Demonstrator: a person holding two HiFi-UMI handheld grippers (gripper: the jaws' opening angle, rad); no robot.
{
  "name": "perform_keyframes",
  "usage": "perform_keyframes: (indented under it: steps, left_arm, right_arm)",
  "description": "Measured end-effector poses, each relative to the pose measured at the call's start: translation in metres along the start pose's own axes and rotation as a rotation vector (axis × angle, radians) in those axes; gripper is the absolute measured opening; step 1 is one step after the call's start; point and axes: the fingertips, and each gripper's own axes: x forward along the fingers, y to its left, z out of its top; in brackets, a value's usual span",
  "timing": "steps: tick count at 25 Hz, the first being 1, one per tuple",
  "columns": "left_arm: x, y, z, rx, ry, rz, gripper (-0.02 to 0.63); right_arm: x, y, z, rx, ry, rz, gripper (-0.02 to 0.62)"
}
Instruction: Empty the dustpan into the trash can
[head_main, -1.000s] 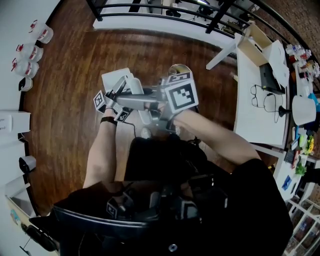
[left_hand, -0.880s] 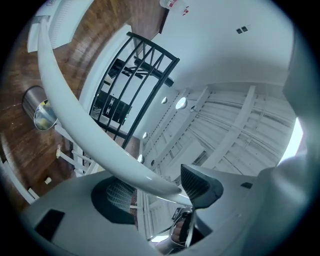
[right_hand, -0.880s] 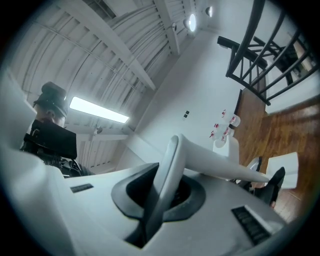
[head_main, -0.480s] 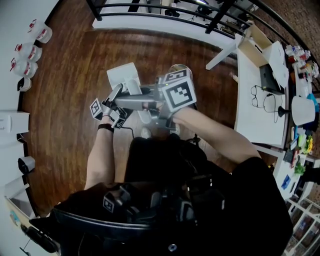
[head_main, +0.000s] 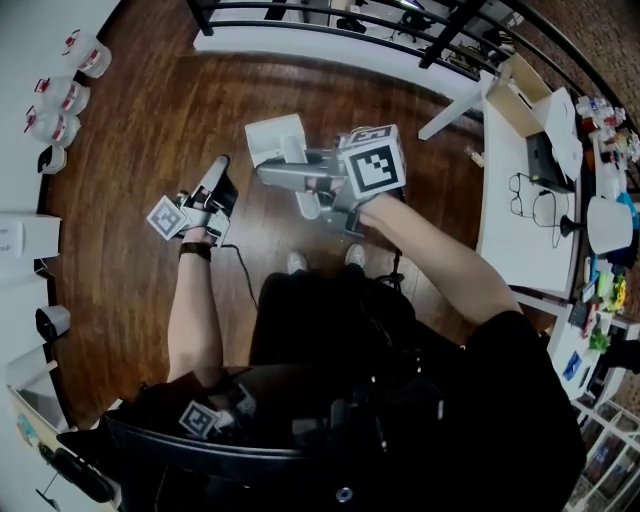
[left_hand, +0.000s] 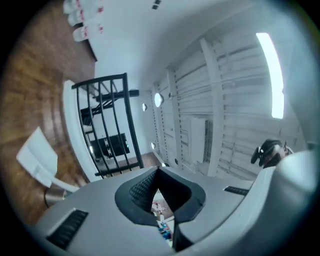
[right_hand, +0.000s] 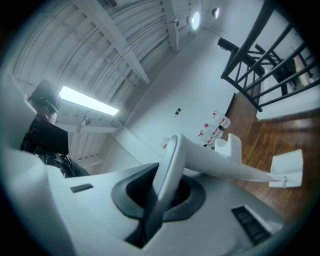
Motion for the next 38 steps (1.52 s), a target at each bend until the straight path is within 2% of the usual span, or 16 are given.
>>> perform_keyframes:
  steps: [4, 8, 10, 12, 14, 18, 20, 28, 33, 38]
  left_arm:
    - [0.002, -0.041, 0.024, 0.316, -0.022, -0.012, 0.002]
    - [0.002, -0.070, 0.025, 0.652, 0.009, 0.035, 0.002]
    - [0.001, -0.082, 0.023, 0.776, 0.007, 0.064, 0.002]
    - [0.000, -0.094, 0.017, 0.849, 0.001, 0.070, 0.002]
    - [-0.005, -0.108, 0.008, 0.876, -0.016, 0.064, 0.002]
    - [-0.023, -0.136, -0.008, 0.851, -0.101, 0.065, 0.002]
    - [-0.032, -0.145, -0.018, 0.863, -0.116, 0.089, 0.002]
    - [-0.051, -0.168, -0.082, 0.979, -0.101, 0.253, 0.002]
    - [-0.049, -0.177, -0.118, 1.030, -0.075, 0.295, 0.002]
    - [-0.036, -0.183, -0.150, 1.085, -0.031, 0.315, 0.002]
  right_arm:
    - [0.001, -0.012, -0.008, 0.006, -0.015, -0.026, 0.023]
    - [0.000, -0.030, -0.026, 0.024, -0.023, -0.054, 0.023]
    - [-0.002, -0.038, -0.035, 0.033, -0.030, -0.067, 0.021]
    - [-0.007, -0.044, -0.045, 0.046, -0.042, -0.075, 0.023]
    - [-0.012, -0.050, -0.054, 0.066, -0.060, -0.075, 0.023]
    - [-0.024, -0.060, -0.076, 0.094, -0.060, -0.078, 0.023]
    - [-0.030, -0.066, -0.088, 0.106, -0.056, -0.076, 0.023]
    - [-0.068, -0.097, -0.140, 0.119, -0.035, -0.067, 0.021]
    - [-0.086, -0.121, -0.172, 0.128, -0.007, -0.063, 0.021]
    - [-0.094, -0.133, -0.197, 0.093, 0.051, -0.055, 0.021]
